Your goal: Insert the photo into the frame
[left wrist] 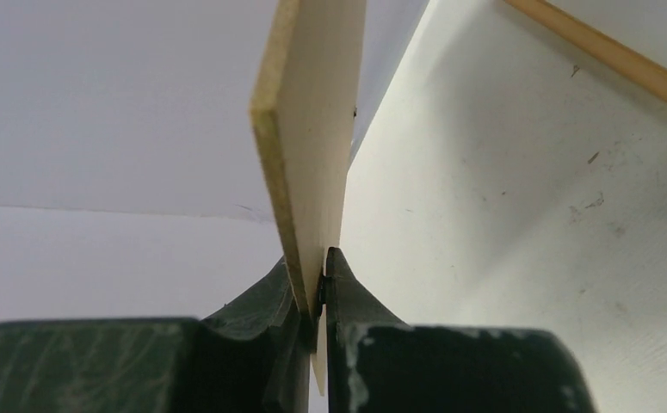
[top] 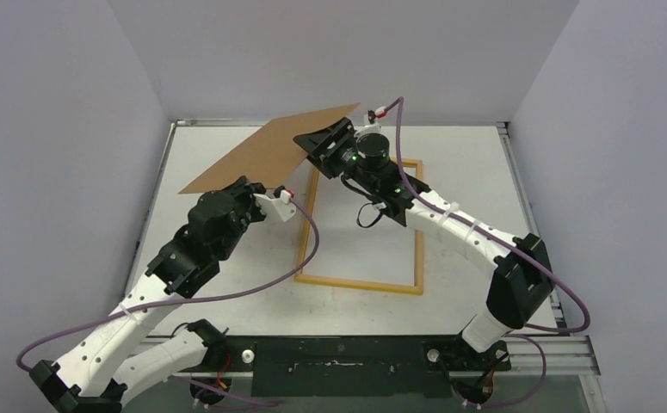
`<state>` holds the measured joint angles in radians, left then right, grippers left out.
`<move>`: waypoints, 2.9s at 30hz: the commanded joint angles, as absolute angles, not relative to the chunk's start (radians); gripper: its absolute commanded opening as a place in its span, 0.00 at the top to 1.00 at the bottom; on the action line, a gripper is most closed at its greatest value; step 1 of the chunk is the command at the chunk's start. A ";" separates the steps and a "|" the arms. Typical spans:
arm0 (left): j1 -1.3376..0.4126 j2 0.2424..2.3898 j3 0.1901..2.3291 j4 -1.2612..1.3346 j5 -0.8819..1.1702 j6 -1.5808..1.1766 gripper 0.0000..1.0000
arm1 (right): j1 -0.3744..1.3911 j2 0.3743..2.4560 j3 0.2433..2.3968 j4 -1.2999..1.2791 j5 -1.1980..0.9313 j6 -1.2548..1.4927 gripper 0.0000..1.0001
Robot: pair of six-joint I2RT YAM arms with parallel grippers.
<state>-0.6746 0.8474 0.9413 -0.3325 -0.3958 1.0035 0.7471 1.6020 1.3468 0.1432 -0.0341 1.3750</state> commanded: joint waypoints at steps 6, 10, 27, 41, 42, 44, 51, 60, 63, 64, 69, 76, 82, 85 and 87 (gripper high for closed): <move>-0.674 0.818 1.236 -0.330 -0.341 0.711 1.00 | 0.560 1.365 1.329 0.186 -0.442 0.951 0.23; -0.672 0.822 1.351 -0.487 -0.218 0.661 1.00 | 0.406 1.257 1.336 0.068 -0.597 0.655 0.20; -0.672 0.816 1.560 -0.992 0.124 0.731 1.00 | 0.463 1.196 1.528 -0.434 -0.998 -0.406 0.18; -0.672 0.836 1.693 -1.147 0.286 0.781 1.00 | 0.679 1.430 1.466 -0.361 -0.945 -0.510 0.26; -0.672 0.830 1.689 -1.141 0.281 0.780 1.00 | 0.684 1.437 1.472 -0.349 -0.959 -0.510 0.26; -0.672 0.827 1.684 -1.139 0.279 0.785 1.00 | 0.705 1.453 1.479 -0.334 -0.961 -0.510 0.26; -0.672 0.824 1.680 -1.129 0.300 0.797 1.00 | 0.728 1.474 1.417 -0.156 -1.006 -0.398 0.31; -0.671 0.817 1.706 -1.097 0.333 0.794 1.00 | 0.764 1.501 1.399 -0.065 -1.029 -0.342 0.62; -0.672 0.812 1.699 -1.088 0.332 0.790 1.00 | 0.768 1.506 1.410 -0.060 -1.043 -0.314 0.85; -0.671 0.808 1.694 -1.078 0.329 0.787 1.00 | 0.768 1.502 1.410 -0.051 -1.056 -0.301 0.90; -0.672 0.762 1.608 -0.859 0.200 0.712 0.79 | 0.763 1.460 1.372 0.059 -1.085 -0.152 0.95; -0.672 0.753 1.526 -0.504 -0.097 0.629 0.13 | 0.761 1.448 1.372 0.094 -1.079 0.088 0.95; -0.672 0.749 1.511 -0.416 -0.194 0.637 0.08 | 0.751 1.463 1.380 0.017 -1.004 0.163 0.95; -0.672 0.742 1.486 -0.408 -0.252 0.635 0.08 | 0.738 1.488 1.385 0.011 -0.941 0.208 0.95; -0.672 0.738 1.473 -0.418 -0.295 0.629 0.07 | 0.724 1.507 1.388 0.012 -0.895 0.250 0.95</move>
